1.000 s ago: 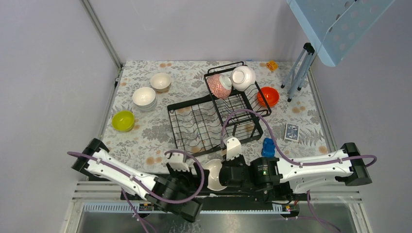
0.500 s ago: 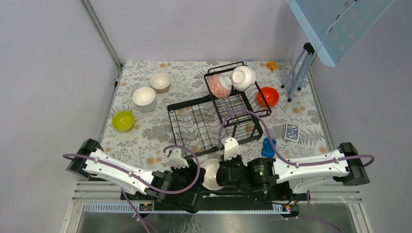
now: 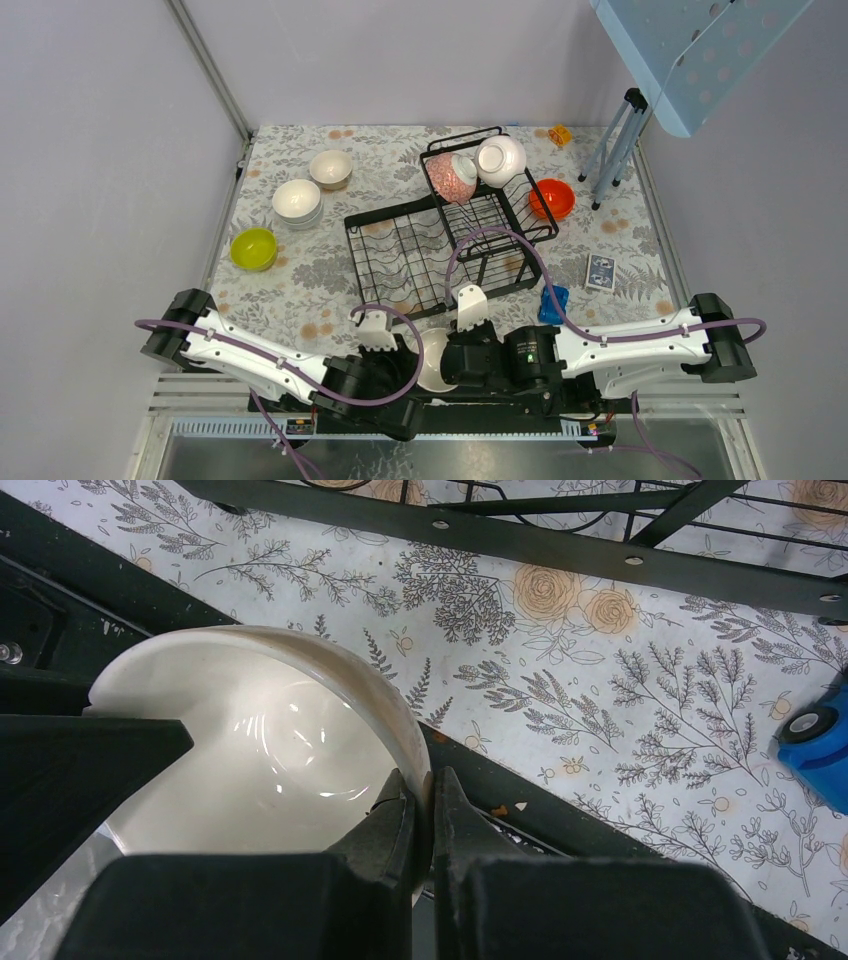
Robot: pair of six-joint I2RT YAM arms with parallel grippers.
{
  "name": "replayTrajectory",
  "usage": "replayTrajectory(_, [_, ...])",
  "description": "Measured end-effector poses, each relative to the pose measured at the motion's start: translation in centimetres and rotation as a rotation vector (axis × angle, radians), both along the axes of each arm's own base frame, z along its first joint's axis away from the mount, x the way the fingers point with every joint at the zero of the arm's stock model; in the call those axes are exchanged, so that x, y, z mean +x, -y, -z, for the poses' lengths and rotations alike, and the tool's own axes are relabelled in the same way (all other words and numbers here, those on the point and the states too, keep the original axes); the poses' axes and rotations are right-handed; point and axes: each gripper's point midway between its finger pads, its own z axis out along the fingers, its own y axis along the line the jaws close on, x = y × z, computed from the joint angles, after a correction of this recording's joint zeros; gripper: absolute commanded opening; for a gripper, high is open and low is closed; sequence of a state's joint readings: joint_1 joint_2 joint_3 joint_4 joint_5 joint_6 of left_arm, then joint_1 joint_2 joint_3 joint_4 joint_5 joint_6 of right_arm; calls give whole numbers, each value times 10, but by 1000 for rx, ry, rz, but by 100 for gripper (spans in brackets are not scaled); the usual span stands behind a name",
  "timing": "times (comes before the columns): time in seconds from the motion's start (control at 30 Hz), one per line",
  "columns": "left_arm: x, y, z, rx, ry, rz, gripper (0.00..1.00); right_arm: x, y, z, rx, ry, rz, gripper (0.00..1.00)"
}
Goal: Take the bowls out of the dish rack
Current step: Place the bowl with the bowl.
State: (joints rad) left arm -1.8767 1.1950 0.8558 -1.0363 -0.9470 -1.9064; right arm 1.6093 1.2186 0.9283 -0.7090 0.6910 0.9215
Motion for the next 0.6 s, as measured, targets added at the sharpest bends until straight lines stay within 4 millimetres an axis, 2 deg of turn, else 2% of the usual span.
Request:
replayTrajectory(0.17, [0, -1, 3, 15, 1, 10, 25, 0, -1, 2, -7, 1, -1, 0])
replayTrajectory(0.43, [-1, -5, 9, 46, -2, 24, 8, 0, -5, 4, -18, 5, -10, 0])
replayTrajectory(0.53, [-1, -7, 11, 55, 0, 26, 9, 0, -6, 6, -22, 5, -11, 0])
replayTrajectory(0.6, [-1, -7, 12, 59, -1, 28, 17, 0, -7, 7, -24, 6, -12, 0])
